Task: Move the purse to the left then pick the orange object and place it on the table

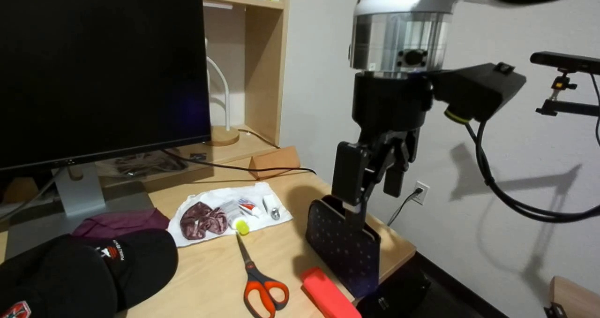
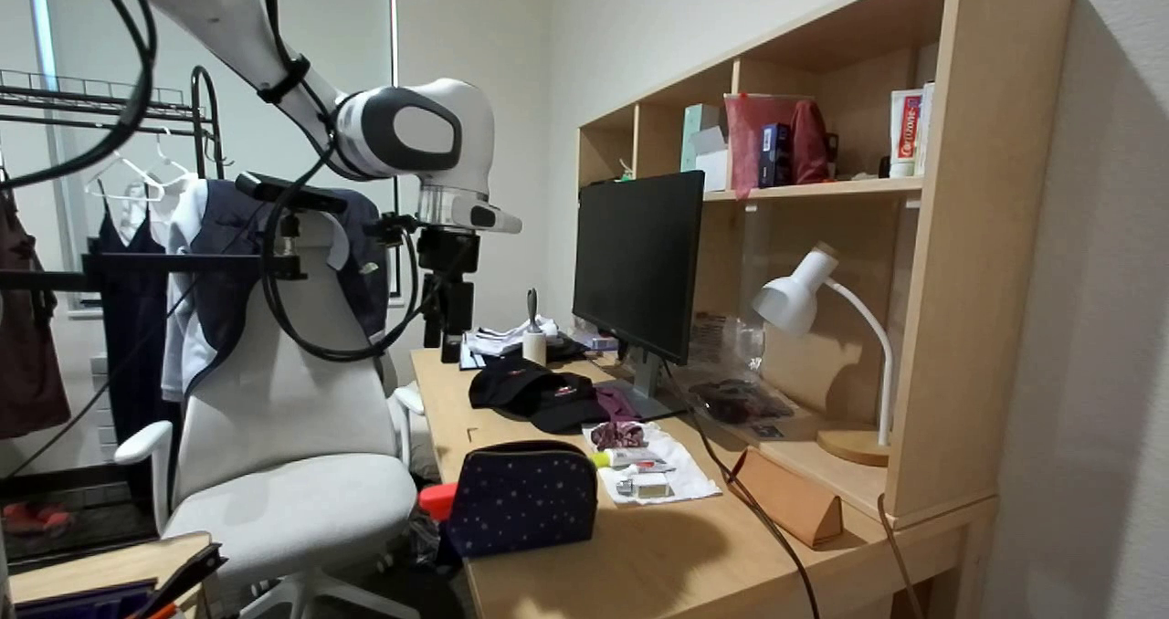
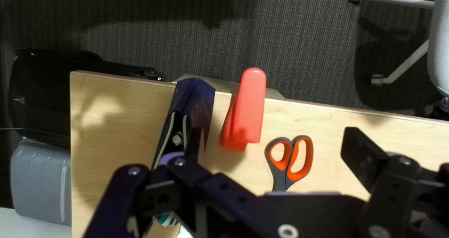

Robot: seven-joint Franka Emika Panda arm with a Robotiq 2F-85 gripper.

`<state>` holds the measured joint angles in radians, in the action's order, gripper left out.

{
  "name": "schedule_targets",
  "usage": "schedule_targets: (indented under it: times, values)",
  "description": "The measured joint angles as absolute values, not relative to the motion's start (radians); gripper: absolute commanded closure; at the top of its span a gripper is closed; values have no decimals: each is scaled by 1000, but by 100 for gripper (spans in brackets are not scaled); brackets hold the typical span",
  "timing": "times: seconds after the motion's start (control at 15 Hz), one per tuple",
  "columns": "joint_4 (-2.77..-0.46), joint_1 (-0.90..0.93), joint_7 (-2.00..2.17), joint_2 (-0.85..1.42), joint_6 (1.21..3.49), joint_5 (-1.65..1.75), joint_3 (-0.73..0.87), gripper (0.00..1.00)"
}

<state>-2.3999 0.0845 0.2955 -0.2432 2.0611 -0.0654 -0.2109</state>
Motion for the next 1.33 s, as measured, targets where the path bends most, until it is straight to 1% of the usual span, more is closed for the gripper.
schedule_targets:
  times: [0.33,1.07,1.33]
  values:
    - [-2429,82,296,-206,2125,-54,-186,0]
    - [-2474,67,345,-70,2401,27,-119,0]
    - [-2470,67,370,-26,2440,27,-111,0]
